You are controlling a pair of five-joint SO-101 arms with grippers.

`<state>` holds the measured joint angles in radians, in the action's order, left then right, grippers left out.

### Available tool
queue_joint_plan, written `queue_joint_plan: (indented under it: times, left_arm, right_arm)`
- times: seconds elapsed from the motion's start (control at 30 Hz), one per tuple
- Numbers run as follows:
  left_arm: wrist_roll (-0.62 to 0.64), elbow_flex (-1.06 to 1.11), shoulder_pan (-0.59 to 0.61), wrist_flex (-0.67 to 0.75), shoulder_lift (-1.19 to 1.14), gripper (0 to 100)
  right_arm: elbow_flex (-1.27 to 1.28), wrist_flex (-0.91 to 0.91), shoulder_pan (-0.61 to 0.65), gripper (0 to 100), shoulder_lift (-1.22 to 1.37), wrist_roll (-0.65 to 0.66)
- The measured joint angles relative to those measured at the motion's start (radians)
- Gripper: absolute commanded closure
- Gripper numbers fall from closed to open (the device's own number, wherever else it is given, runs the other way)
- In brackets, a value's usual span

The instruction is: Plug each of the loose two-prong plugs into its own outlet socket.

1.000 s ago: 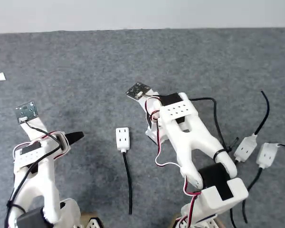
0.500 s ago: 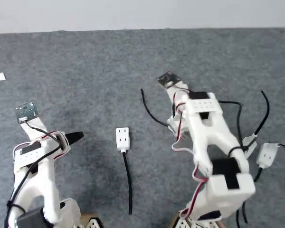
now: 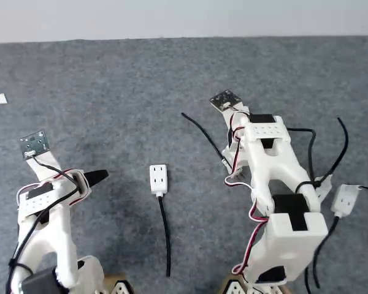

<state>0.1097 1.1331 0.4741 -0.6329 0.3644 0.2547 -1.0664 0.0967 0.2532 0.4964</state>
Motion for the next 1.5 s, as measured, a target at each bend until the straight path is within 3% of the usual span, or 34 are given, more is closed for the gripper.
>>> queue_joint_plan:
  times: [0.23, 0.8, 1.17, 1.37, 1.5]
  left_arm:
    - [0.000, 0.000, 0.000, 0.000, 0.000, 56]
    - [0.000, 0.000, 0.000, 0.000, 0.000, 56]
    - [0.000, 0.000, 0.000, 0.000, 0.000, 56]
    - [0.000, 0.000, 0.000, 0.000, 0.000, 56]
    - [0.000, 0.000, 0.000, 0.000, 0.000, 56]
  right_arm:
    - [0.000, 0.000, 0.052, 84.3, -0.060, 0.002]
    - [-0.002, 0.006, 0.118, 84.4, 0.046, 0.028]
    - [-0.049, 0.014, 0.091, 85.0, 0.084, 0.054]
    - [-0.087, 0.014, 0.075, 99.1, 0.121, 0.104]
    - [-0.089, 0.014, 0.074, 99.1, 0.123, 0.127]
